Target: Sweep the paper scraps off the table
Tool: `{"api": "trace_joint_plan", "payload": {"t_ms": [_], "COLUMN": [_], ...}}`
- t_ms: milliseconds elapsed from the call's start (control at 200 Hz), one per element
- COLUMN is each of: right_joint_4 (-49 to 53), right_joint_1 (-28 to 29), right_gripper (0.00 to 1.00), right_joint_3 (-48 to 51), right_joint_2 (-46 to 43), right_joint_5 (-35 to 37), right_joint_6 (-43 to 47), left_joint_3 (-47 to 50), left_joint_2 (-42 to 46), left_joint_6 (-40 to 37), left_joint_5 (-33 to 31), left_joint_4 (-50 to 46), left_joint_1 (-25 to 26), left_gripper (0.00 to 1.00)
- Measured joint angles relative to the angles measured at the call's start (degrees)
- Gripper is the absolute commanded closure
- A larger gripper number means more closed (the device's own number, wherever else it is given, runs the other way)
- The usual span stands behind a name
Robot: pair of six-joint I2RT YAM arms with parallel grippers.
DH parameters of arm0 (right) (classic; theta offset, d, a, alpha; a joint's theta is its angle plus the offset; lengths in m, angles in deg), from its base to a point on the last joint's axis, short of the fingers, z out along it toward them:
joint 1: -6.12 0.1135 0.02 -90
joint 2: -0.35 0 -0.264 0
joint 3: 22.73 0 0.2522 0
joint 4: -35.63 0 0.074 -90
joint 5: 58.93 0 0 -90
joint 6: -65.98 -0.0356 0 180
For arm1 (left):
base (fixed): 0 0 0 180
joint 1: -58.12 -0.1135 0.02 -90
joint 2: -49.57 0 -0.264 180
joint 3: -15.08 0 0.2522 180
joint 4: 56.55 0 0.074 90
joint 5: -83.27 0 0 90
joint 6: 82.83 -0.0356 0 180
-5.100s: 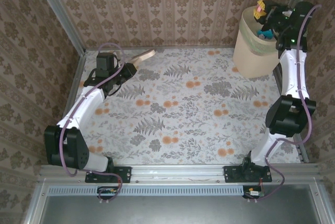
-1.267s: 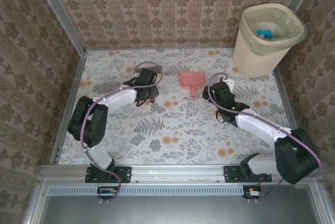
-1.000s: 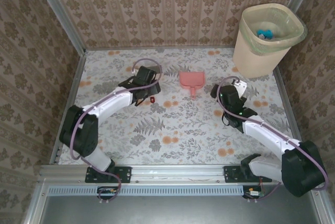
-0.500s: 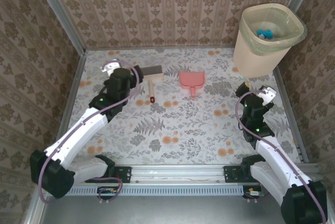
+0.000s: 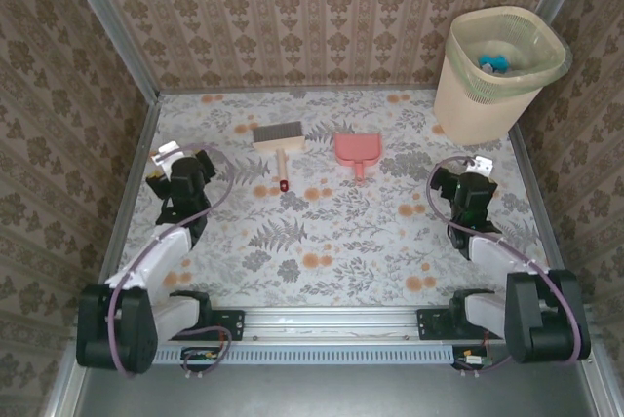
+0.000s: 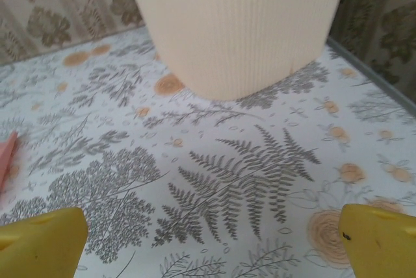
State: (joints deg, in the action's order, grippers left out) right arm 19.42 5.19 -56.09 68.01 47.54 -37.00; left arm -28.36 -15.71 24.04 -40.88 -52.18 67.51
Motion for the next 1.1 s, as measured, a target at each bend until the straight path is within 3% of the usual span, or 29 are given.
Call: {"api": "trace_joint_plan", "payload": {"t_ms": [160,550,890,1100], "right_joint_4": [-1.9,-12.22,-28.57,-35.54], "right_joint_1": [0.0,2.8,5.66,7.72], "right_gripper": [0.0,0.0,0.0,0.0], "right_joint_3": [-2.14,-3.63,4.02,7.41], "right_joint_2": [6.73,15.69,19.61,21.16], "right_joint_5": [-3.17,-6.51,-5.97,-5.27], "right_joint_6": [2.16,8.63,12.02,14.34], "left_joint_3": [1.64,5.29,14.14,11.93], "left_joint_2": [-5.86,-7.19,-12.31,-17.2], "left_joint_6": [-4.61,-13.0,-15.06,-16.13], "left_joint_5": [-0.28,4.83,6.62,10.36], "left_joint_4": [6.23,18.78,28.65,31.93], "left_joint_1": [-0.11,-2.89,-3.48,-3.8], "left_gripper": [0.0,0.0,0.0,0.0]}}
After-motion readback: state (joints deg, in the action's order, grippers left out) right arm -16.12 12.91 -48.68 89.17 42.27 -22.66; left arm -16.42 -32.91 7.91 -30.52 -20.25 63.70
